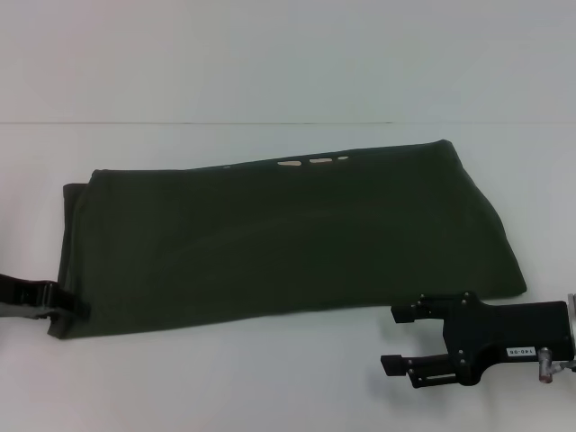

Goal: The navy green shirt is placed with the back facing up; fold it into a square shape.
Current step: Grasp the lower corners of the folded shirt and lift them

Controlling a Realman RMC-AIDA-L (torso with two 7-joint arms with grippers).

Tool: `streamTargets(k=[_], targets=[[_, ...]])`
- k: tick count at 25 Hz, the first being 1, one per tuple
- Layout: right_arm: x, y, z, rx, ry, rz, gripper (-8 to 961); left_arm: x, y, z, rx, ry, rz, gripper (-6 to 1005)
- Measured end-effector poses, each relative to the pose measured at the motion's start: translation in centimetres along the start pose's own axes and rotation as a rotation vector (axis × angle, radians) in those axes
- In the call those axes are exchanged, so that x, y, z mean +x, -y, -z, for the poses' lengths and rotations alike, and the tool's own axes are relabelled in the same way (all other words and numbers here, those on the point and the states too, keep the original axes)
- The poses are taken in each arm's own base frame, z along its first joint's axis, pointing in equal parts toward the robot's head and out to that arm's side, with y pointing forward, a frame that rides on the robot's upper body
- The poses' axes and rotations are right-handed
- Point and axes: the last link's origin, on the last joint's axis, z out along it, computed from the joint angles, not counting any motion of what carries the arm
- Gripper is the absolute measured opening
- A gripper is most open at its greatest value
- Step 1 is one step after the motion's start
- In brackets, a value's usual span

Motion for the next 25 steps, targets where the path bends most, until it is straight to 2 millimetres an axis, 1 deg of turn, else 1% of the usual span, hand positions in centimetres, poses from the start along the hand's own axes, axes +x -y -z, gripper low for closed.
streamTargets(k=[8,25], targets=[[-0.13,0.11,-0.03,0.003,-0.001,0.003,837,0.2,-0.26,-0.21,0.007,0.01,-0.017,324],[-0.2,0.15,0.04,0.002,-0.001,-0.003,835,0.18,-0.19,-0.21,0.021,0.025,-0.029,44]])
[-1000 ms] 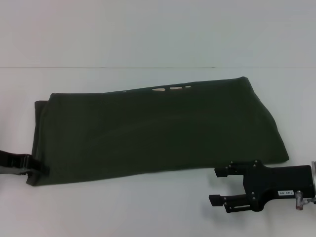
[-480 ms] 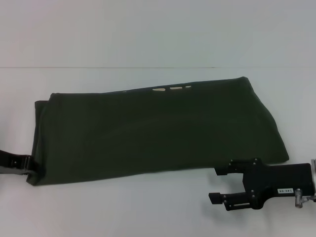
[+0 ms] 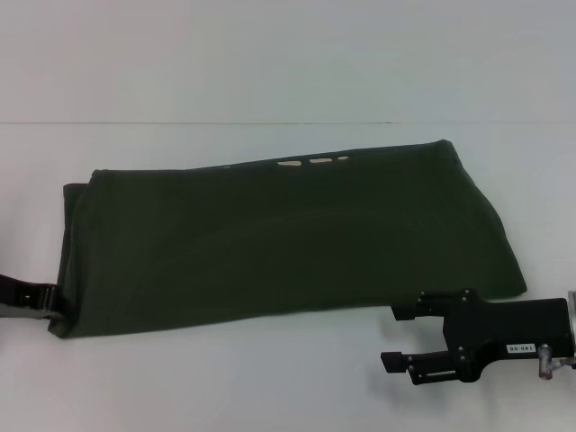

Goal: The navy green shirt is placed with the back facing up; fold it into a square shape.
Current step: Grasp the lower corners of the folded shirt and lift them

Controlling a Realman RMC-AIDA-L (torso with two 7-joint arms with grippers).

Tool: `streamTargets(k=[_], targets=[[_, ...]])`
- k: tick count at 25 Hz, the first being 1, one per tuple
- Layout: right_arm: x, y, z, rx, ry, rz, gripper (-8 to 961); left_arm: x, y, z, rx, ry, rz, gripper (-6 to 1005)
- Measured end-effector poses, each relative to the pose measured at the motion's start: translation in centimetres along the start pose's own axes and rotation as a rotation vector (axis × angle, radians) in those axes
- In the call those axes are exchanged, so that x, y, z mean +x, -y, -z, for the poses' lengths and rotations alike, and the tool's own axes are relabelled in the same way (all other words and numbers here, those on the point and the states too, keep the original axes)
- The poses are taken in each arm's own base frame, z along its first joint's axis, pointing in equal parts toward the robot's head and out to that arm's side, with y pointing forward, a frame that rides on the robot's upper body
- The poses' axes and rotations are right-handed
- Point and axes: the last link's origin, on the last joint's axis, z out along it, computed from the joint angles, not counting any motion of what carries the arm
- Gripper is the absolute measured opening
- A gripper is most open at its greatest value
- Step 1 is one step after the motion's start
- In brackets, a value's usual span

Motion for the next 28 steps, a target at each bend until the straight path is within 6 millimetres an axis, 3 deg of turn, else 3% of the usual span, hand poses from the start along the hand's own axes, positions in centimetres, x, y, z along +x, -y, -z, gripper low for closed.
streamTargets(k=[5,9,22,28], targets=[[-0.4,0.2,0.3,0.006,-0.001,-0.049,833,0.0,0.0,0.0,0.001,-0.001,-0.001,14],[-1.9,0.8,1.3,0.023,-0.002,-0.156,832,0.1,0.0,0.1,-0.001,-0.007,-0.002,13],[-8.7,3.7,7.6,0.256,-0.088,-0.641,826,0.1,0.2,0.3,-0.005,-0.011,-0.016,11],[-8.6,4.6,8.7,0.363,-0.199,-0.77,824,0.3,0.1,0.4,-0.006,-0.013,-0.025,9]])
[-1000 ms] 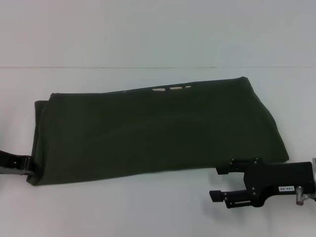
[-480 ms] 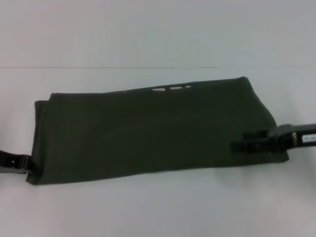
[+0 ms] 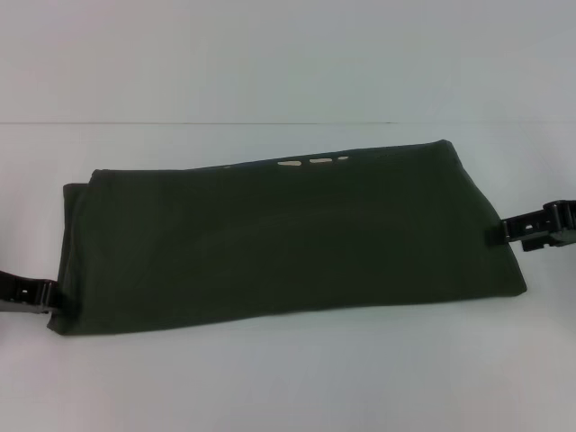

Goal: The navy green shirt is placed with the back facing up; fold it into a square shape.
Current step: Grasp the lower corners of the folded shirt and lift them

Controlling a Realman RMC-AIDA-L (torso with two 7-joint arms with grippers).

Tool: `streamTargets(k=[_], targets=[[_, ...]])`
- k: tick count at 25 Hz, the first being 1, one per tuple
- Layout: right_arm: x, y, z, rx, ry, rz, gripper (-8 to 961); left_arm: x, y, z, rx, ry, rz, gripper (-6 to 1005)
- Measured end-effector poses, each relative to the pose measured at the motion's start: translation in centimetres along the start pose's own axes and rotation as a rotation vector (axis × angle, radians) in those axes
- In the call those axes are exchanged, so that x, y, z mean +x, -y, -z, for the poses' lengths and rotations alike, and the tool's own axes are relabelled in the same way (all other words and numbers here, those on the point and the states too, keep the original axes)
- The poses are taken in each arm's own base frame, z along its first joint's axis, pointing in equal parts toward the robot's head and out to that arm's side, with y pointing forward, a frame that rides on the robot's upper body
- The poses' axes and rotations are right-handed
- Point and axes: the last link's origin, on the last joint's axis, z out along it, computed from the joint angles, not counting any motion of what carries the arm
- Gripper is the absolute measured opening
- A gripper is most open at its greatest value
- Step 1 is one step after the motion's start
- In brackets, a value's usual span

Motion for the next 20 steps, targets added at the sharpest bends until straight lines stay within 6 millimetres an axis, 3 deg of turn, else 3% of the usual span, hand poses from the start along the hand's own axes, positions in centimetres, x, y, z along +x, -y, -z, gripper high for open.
streamTargets(k=[8,20], targets=[[0.0,2.3,-0.4,0.179,-0.03,-0.047,823,0.1,-0.1,0.0,0.0,-0.002,-0.005,8],[0.2,3.8,-3.2,0.235,-0.048,-0.047,823,0.2,-0.2,-0.1,-0.003,-0.002,-0.009,8]])
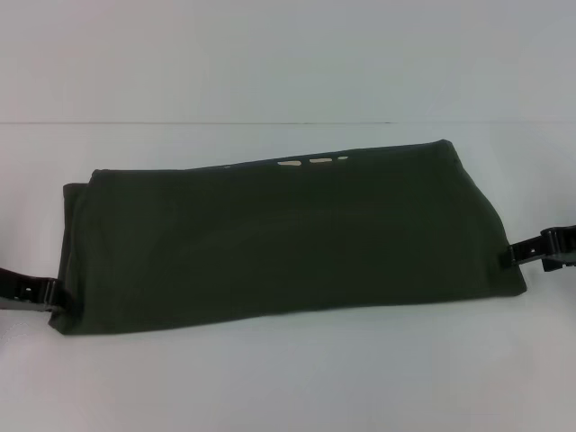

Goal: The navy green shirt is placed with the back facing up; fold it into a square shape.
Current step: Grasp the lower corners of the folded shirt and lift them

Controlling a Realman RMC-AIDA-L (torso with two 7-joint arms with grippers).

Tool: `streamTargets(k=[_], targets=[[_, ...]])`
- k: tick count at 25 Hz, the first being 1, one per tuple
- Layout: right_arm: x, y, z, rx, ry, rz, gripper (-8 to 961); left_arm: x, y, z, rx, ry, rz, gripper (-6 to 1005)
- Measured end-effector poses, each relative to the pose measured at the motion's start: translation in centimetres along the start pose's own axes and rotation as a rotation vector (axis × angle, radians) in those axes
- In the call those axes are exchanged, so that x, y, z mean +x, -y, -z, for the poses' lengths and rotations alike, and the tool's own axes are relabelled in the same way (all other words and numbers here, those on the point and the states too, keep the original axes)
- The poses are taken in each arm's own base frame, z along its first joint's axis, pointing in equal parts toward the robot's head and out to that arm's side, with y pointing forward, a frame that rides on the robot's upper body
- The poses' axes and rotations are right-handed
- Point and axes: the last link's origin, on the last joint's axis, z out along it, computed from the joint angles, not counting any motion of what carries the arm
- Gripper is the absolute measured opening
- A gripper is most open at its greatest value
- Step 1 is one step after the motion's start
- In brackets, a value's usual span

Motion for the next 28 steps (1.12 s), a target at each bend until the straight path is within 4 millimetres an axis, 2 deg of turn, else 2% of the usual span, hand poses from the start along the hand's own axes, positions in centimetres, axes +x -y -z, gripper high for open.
streamTargets(k=[13,28], targets=[[-0.1,-0.6,-2.5,0.022,0.002,0.043,822,0.3,-0.1,0.0,0.0,-0.003,-0.005,7],[0.0,-0.7,-3.5,0.017,0.001,0.051,821,0.4,-0.3,-0.1,-0.002,-0.004,-0.009,8]])
